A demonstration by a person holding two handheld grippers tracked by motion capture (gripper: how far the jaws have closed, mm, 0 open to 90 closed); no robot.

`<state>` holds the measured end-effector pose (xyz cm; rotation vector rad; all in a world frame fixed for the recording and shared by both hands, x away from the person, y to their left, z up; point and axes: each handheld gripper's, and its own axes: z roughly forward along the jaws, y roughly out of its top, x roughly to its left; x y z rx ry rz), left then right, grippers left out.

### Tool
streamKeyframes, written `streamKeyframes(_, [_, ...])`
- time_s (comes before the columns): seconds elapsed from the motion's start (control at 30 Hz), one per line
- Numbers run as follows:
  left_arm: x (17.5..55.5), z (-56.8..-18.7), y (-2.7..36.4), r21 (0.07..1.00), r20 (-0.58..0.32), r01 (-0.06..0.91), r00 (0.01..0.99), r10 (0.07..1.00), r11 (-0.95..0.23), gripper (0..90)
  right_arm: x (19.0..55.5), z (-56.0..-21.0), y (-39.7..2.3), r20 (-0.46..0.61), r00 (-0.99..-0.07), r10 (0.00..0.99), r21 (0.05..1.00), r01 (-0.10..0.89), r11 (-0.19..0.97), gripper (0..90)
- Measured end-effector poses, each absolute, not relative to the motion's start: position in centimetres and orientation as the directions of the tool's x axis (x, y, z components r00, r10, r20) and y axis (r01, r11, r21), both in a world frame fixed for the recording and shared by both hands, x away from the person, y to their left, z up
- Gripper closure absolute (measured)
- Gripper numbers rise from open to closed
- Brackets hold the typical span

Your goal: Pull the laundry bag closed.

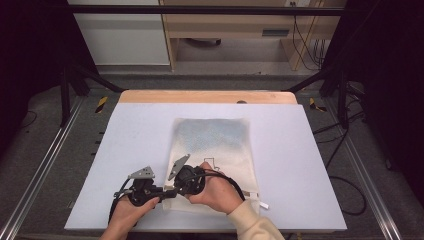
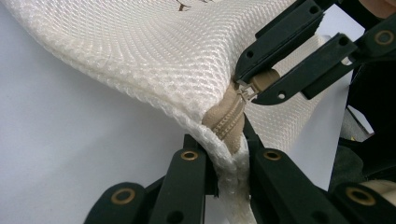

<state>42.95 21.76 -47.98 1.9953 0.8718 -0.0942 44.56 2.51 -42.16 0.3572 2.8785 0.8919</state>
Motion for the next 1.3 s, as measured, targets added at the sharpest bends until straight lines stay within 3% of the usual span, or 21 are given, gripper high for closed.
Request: streamKeyframes(1.3, [42.83,-47.87,21.62,0.725,-0.361,0.597,0.754,0.549,-0.343,84.5,44.4,-42.51,2.05,-0.027,-0.965,0.26,0.577,0.198,0.793,81.9])
